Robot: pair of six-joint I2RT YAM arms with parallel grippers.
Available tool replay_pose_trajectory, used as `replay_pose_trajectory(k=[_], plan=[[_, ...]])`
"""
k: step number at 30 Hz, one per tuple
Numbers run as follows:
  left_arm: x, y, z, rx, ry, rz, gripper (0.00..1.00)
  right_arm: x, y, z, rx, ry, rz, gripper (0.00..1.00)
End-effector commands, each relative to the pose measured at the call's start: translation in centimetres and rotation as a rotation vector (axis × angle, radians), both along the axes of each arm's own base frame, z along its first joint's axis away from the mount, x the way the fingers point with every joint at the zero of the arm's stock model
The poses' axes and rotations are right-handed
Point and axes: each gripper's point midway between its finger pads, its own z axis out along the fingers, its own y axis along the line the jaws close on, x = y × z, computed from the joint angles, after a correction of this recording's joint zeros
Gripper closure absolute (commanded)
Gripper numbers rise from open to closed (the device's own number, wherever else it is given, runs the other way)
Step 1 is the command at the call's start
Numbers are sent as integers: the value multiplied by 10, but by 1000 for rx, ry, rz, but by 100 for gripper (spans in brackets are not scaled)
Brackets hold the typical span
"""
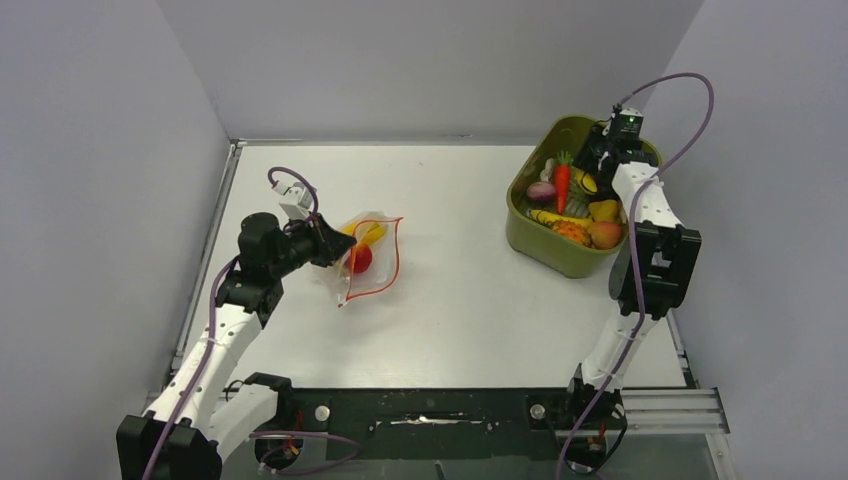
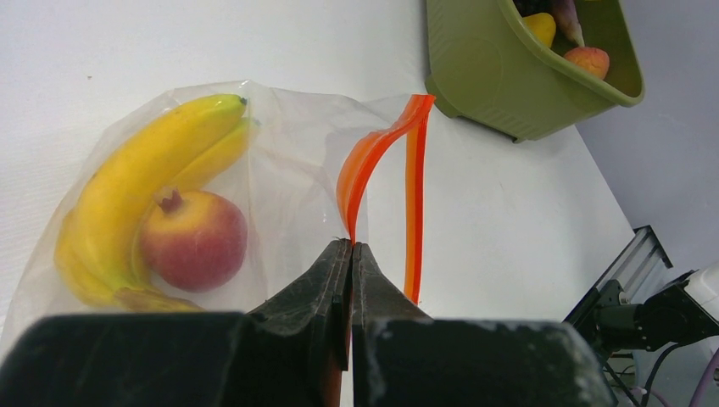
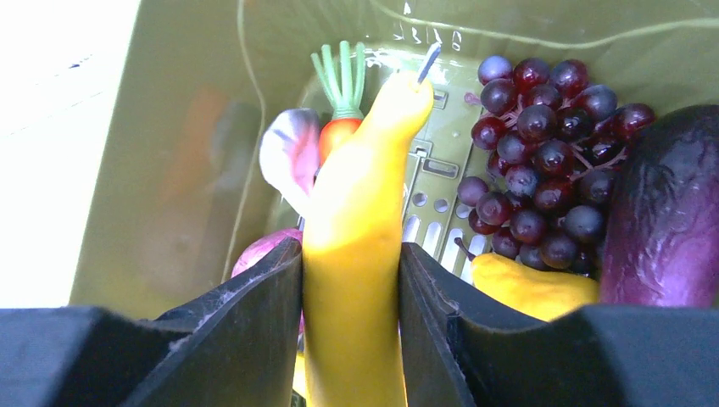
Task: Place the food in the zip-top bag and seal the zipper
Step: Pick up the fake fruit from the bin.
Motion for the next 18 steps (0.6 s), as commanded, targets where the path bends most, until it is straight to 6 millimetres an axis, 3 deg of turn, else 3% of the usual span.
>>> replay_pose_trajectory(k=[1,11,18], plan=[[1,-1,22,-20,-81,-14,100,0,1,49,-44,-135,5,70],[-1,-2,25,-25,-93,-16,100,-35,26,77,-49,-178,57,68],[0,-3,21,-30,-82,-18,100,-66,75,108,12,-257,149,67]])
